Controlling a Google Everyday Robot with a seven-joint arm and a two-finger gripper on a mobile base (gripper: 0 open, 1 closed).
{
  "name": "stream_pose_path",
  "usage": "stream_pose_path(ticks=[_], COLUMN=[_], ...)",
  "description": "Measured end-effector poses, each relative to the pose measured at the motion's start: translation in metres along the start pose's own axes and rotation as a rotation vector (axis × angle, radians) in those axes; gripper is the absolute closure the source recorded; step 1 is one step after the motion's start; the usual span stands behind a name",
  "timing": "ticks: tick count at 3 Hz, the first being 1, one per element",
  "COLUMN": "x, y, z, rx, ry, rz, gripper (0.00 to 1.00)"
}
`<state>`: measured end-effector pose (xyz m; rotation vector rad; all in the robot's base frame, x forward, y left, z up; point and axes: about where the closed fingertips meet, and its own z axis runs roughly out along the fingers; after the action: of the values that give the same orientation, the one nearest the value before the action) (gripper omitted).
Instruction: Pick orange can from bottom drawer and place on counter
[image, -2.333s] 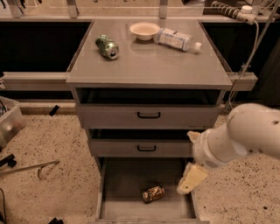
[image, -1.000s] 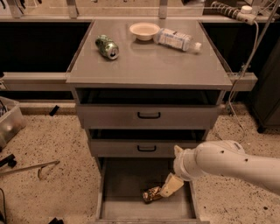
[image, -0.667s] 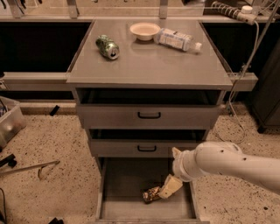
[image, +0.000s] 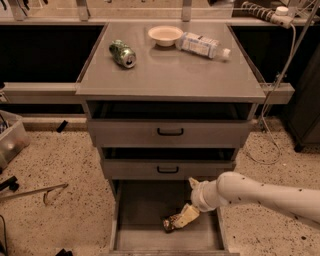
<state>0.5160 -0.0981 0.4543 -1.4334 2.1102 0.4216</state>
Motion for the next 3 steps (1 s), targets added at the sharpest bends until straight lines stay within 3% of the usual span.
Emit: stream_pose_path(ticks=[1,3], x=[0.035,0.048], y=[0.008,0.011], z=[0.050,0.060], rx=[-0.032,-0.056], ry=[-0.048,-0.083], rz=[0.071,0.100], gripper=[0.00,0.00])
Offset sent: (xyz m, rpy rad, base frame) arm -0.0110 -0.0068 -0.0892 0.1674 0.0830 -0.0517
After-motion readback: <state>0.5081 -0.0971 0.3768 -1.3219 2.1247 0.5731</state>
